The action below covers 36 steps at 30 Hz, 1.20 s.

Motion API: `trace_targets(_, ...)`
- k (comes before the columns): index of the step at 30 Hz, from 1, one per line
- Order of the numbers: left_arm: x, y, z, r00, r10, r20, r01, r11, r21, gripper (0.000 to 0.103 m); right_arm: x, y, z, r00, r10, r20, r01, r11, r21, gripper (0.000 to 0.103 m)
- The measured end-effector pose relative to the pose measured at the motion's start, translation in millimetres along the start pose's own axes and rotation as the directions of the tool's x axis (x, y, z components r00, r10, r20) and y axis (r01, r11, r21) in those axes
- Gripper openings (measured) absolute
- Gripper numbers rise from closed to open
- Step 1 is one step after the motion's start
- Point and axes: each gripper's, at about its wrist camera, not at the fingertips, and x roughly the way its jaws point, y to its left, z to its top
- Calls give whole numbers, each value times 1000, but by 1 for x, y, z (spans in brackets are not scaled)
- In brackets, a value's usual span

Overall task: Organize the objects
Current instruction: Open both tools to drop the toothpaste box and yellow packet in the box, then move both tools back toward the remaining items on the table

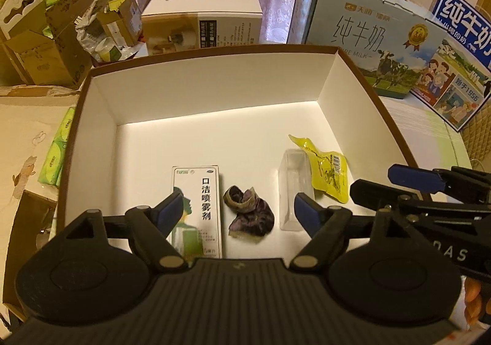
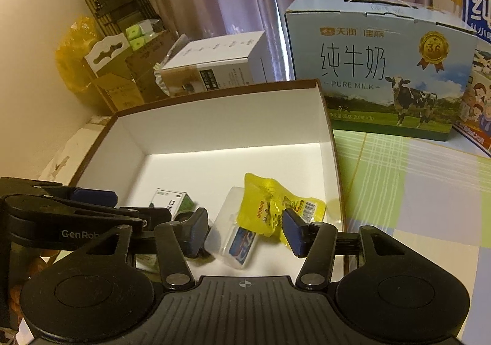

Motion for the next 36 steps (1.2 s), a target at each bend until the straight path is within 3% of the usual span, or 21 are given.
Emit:
trace_targets(19,-82,10,-58,999,7,54,-5,999,-35,77,-78,20,-36,996,46,72,-48,998,30,60)
trace_targets(36,-126,18,-135,1000,-11,24,13,998,-55,77,-130,19,-92,999,28,44,-31,997,64,60)
